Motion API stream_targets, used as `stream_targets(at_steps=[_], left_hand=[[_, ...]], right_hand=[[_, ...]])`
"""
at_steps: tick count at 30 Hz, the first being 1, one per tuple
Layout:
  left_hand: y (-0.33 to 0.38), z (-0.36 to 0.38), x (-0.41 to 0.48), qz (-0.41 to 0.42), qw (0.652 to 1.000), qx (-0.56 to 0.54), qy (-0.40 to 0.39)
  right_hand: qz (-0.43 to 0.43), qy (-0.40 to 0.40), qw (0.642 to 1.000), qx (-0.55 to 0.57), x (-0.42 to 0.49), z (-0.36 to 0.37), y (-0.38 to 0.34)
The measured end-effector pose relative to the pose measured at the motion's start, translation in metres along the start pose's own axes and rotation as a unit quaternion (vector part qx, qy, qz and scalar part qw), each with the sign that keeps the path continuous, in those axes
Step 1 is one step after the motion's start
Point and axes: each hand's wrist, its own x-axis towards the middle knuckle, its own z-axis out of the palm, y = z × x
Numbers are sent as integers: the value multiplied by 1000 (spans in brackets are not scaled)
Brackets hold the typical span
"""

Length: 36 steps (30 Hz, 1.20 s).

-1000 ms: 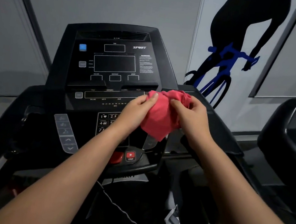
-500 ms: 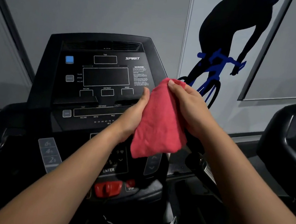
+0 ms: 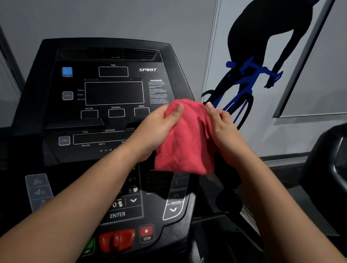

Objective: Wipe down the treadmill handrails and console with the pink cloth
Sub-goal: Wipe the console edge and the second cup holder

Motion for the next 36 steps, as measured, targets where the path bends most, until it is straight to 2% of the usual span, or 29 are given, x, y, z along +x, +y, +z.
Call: stream_targets(at_steps=[5,9,10,13,16,18,20,24,28,33,36], left_hand=[[6,18,15,25,999,31,34],[9,42,29,26,997,53,56],[9,49,33,28,997,53,54],[10,70,43,27,999,25,34],[7,86,53,23,1000,13,10],[3,92,61,25,998,62,7],[-1,92,69,29,987,158,27],[-17,78,79,9,950,302,80],[-42,64,73,-5,902,414,120],[-65,60,71,37,805,570,159],[-71,62,81,96,729,659,160]], right_hand=[[56,-69,993,79,9,-15,12],[31,-86,993,79,13,-28,18],[36,-111,989,94,15,-30,19],[93,-202,950,220,17,-43,24],[130,-237,914,303,16,-58,32],[142,-244,901,328,21,-63,38],[170,-199,909,324,28,-63,43],[208,-92,925,306,44,-70,63],[244,-43,911,330,57,-81,79],[270,12,932,244,83,-87,97],[220,51,963,151,97,-89,102]])
